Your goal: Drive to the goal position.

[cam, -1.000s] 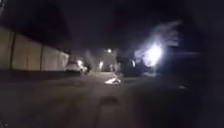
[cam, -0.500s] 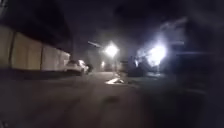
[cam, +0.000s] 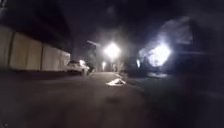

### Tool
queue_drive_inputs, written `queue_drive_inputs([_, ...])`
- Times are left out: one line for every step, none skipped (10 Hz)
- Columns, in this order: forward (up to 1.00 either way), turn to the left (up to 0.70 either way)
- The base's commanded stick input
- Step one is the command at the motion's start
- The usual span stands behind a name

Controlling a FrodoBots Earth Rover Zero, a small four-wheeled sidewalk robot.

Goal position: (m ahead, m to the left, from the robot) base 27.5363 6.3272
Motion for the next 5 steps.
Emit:
queue_drive_inputs([0.70,-0.04])
queue_drive_inputs([0.70,0.00])
queue_drive_inputs([0.70,0.00])
queue_drive_inputs([0.70,0.00])
queue_drive_inputs([0.70,0.00])
